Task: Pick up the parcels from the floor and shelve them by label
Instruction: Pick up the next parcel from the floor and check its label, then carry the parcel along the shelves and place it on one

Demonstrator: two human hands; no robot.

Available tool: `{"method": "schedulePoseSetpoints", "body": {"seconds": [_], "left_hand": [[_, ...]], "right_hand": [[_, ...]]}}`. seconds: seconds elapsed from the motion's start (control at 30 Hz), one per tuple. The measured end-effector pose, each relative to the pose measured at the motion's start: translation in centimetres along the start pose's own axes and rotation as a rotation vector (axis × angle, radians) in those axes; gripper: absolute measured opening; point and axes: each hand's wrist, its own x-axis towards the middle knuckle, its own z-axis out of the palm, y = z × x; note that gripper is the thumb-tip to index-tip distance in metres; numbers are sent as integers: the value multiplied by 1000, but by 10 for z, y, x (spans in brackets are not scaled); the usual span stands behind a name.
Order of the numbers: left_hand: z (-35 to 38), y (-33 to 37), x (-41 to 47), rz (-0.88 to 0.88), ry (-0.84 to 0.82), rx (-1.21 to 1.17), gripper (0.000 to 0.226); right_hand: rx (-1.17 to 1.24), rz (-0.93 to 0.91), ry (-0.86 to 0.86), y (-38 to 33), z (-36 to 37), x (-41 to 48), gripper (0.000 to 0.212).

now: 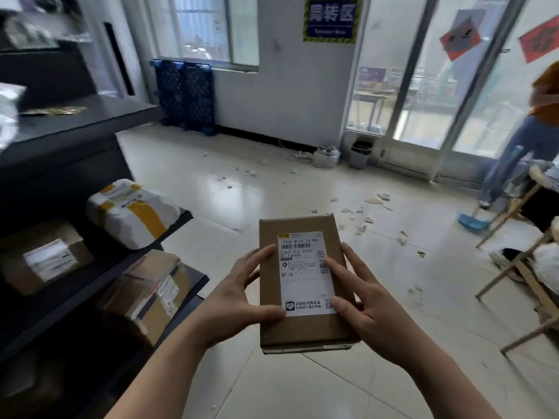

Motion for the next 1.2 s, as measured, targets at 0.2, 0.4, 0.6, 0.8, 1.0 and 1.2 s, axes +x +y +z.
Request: {"method": "schedulePoseSetpoints", "body": {"seconds": [0.2,0.4,0.6,0.8,1.0,1.2], "left_hand": [[-1,-4,-59,-67,338,57,89],[1,-11,-141,-175,635,82,84],[5,-16,-239,-263,902,78,81],[16,-26,-334,-305,1115,30,81],[30,-30,-457,-345,1366,22,77],[51,-30,-588,-344,1584,6,80]], "right_hand": [[87,-146,-224,-8,20,27,60],[163,-287,-438,-40,73,31,59],[142,-417,-629,-92,136,7,58],[125,-573,-777,-153,195,-29,58],[161,-702,-976,-235,270,-99,58],[210,-831,-1081,-320,339,-196,62]]}}
